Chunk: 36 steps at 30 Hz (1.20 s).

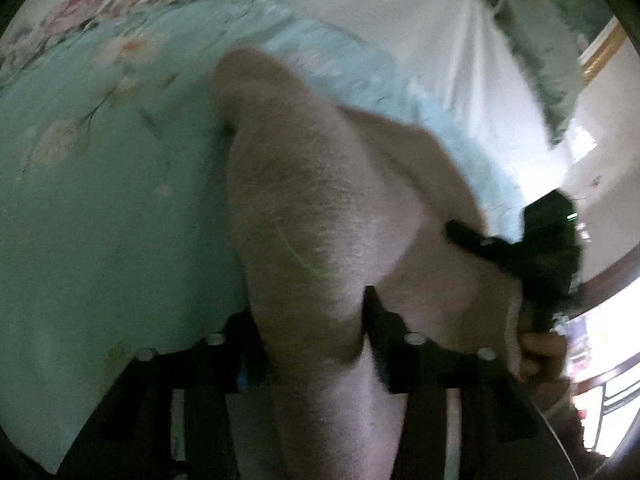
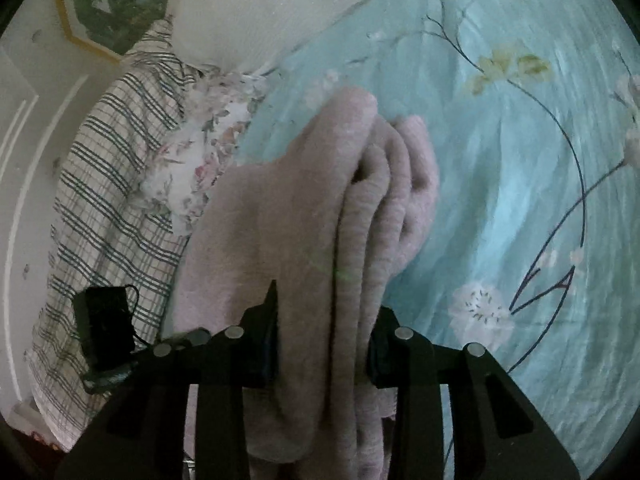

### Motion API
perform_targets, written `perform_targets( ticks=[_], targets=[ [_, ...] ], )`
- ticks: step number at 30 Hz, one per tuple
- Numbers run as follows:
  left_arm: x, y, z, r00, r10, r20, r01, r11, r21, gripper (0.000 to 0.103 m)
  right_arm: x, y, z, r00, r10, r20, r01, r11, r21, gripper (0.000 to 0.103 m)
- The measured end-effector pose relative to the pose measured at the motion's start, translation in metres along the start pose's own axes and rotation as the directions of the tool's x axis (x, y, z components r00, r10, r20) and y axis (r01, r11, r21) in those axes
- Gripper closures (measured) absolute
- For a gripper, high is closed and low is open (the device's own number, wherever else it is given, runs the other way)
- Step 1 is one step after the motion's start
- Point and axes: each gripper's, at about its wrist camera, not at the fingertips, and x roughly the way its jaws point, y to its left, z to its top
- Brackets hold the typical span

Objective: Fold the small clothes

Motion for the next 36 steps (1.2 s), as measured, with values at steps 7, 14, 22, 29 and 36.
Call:
perform_targets(
  ticks=[7, 14, 22, 29, 36],
  targets=[
    [-0.013, 0.001, -0.005, 0.999, 0.034, 0.031, -0.033, 0.999, -0.008, 0.034, -0.023, 0.008, 0.002, 0.992, -0.127, 0.016, 0.127, 0.991, -0.045, 0.043],
    [-0.062, -0.021, 0.002, 0.970, 0.092, 0.224, -0.104, 0.994, 0.043, 0.046, -0.046, 0.033, 0.027, 0.962, -0.210, 0.177, 0.235, 0.963, -0.132, 0.051],
    [-0.044, -0.048, 0.013, 0.983, -0.018, 0.184, -0.008, 0.990, 0.138, 0.061, -0.020, 0.029, 0.051, 0.976, -0.167, 0.139, 0.186, 0.973, -0.134, 0.095],
    [-0.009, -0.045, 0.014, 0.993, 0.009, 0.118, -0.027, 0.989, 0.146, 0.065, -0.013, 0.000, 0.055, 0.959, -0.255, 0.120, 0.266, 0.960, -0.090, 0.096],
    [-0.015, -0.051, 0.008, 0.993, 0.028, 0.117, -0.047, 0.986, 0.162, 0.065, -0.041, 0.004, 0.041, 0.960, -0.232, 0.153, 0.241, 0.969, -0.043, 0.092]
  ],
)
